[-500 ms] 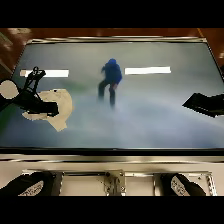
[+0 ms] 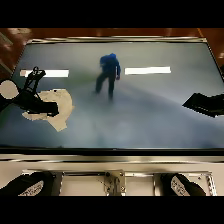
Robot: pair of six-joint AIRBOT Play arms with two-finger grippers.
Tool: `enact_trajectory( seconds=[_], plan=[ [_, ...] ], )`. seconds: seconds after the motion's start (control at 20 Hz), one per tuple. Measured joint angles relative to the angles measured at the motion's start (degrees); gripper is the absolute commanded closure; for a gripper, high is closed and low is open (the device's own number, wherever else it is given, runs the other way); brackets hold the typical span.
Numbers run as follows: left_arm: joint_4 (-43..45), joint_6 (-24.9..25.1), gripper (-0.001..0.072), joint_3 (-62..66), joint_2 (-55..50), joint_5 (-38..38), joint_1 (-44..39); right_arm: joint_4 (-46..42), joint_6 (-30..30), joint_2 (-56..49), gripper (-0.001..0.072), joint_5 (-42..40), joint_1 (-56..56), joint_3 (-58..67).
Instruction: Fold the shirts.
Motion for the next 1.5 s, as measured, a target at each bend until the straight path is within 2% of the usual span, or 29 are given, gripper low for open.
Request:
enact_trajectory(
  seconds=[0.3, 0.6, 0.95, 1.0, 1.05, 1.1, 1.15, 1.2, 1.25, 1.35, 1.5],
  plan=[
    [0.02, 0.09, 0.0110, 0.00, 0.00, 0.00, 0.00, 0.02, -0.02, 0.00, 0.0039, 0.02, 0.00, 0.00],
    [1.16, 10.78, 0.0110, 0.00, -0.02, 6.32, 0.00, 0.00, -0.02, 0.00, 0.0040, -0.20, 0.00, 0.00],
    [-0.70, 13.22, 0.0112, 0.00, -0.46, 14.12, 0.00, 0.39, 0.00, 0.00, 0.0039, -4.20, 0.00, 0.00],
    [-1.49, 13.20, 0.0124, -0.02, -0.57, 15.21, 0.00, 0.44, 0.02, 0.00, 0.0039, -4.63, 0.00, 0.00],
    [-2.21, 12.74, 0.0223, 0.00, -0.68, 16.11, 0.00, 0.44, 0.02, 0.00, 0.0040, -4.74, 0.00, 0.00],
    [-2.67, 11.65, 0.0383, 0.00, -0.90, 17.14, 0.00, 0.50, 0.04, 0.00, 0.0039, -5.03, 0.00, 0.00],
    [-2.47, 10.43, 0.0386, 0.00, -1.18, 17.73, 0.00, 0.57, 0.04, 0.00, 0.0040, -5.20, 0.00, 0.00],
    [-0.85, 8.66, 0.0354, 0.00, -1.68, 18.29, 0.26, 0.59, 0.04, 0.00, 0.0039, -5.25, 0.00, 0.00],
    [1.73, 6.86, 0.0213, 0.00, -2.45, 18.58, 0.96, 0.61, 0.04, 0.00, 0.0040, -5.40, 0.00, 0.00],
    [7.48, 3.21, 0.0030, 0.20, -5.09, 19.15, 4.46, 0.63, 0.07, 0.00, 0.0040, -5.62, 0.00, 0.00],
    [9.64, -0.22, -0.0013, 1.95, -11.67, 19.12, 12.66, 0.63, 0.07, 0.00, 0.0040, -5.66, 0.00, 0.00]
  ],
)
